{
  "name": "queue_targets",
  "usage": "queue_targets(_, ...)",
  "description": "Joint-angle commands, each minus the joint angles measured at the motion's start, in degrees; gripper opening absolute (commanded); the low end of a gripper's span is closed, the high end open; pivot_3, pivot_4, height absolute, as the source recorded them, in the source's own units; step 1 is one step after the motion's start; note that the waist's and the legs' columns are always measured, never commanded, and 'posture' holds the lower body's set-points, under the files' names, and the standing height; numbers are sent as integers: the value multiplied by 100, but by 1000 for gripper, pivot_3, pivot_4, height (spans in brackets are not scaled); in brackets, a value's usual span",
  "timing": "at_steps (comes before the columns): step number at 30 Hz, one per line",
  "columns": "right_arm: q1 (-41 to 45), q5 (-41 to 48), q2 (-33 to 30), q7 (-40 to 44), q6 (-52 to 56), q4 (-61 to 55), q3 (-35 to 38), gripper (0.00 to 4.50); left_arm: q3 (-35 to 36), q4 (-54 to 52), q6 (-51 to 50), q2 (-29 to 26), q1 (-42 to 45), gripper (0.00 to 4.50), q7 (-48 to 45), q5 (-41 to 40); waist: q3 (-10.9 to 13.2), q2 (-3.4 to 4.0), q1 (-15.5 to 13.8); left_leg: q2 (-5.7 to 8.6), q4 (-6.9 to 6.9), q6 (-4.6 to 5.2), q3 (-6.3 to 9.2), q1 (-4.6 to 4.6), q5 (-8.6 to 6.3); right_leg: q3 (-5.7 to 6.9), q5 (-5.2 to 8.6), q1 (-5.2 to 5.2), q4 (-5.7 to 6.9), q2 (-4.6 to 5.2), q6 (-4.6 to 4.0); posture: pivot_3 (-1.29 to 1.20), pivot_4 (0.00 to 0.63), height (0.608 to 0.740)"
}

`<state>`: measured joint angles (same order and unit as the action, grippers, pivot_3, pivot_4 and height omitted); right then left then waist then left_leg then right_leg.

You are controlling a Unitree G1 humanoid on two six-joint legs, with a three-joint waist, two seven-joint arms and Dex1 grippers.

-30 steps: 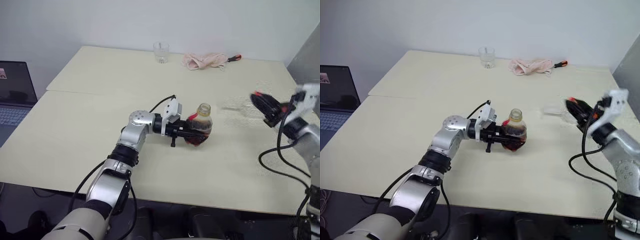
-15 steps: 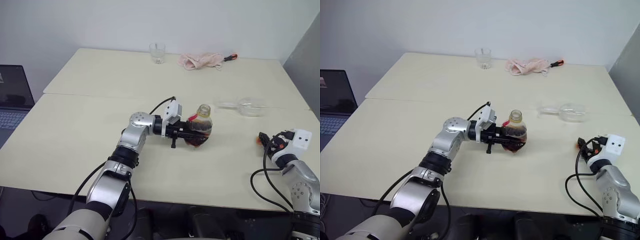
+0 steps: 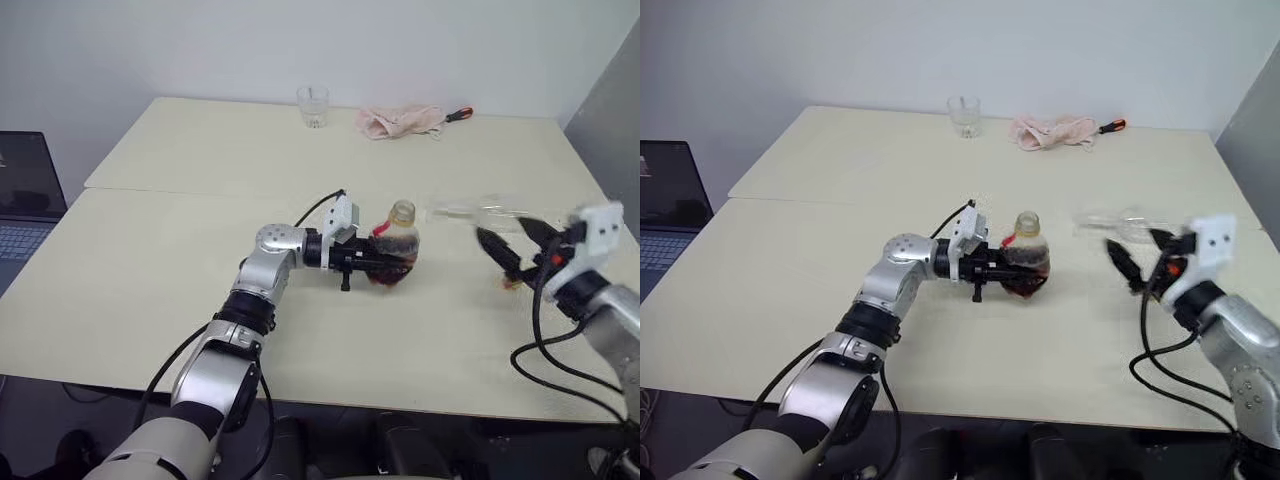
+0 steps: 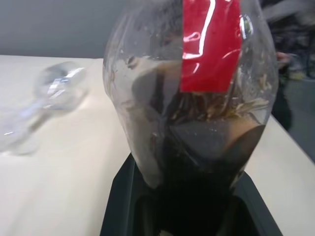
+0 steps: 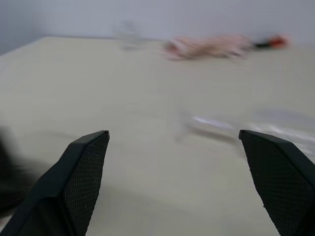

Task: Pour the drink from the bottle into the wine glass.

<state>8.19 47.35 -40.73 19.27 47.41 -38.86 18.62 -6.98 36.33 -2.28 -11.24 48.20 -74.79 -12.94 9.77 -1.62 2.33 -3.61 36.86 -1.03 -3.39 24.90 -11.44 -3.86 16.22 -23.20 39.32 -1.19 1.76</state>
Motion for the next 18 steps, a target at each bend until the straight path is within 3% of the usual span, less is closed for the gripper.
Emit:
queue_targets(1, 381, 229, -309, 84, 504, -370, -513, 4500, 444, 248, 218, -260, 167, 665, 535, -47, 3, -11, 2, -2, -1, 0, 5, 1, 0, 0, 0, 1, -2, -1, 0, 0, 150, 740)
queue_targets(9, 2079, -191, 623, -109, 399, 3, -1945, 4500, 1137, 1540, 906, -853, 406, 665, 1952, 121, 7, -19, -55, 0, 3, 0, -4, 14, 0, 12, -1, -7, -9, 8, -1, 0, 150, 740)
queue_targets(18, 2605, -1344, 1619, -31, -139, 1260, -2966, 4500, 1729, 2029, 1402, -1613, 265, 665, 3211, 225, 8, -21, -66, 0, 6, -1, -8, 38, 0, 33, -16, -13, -22, 27, -27, 0, 150, 740)
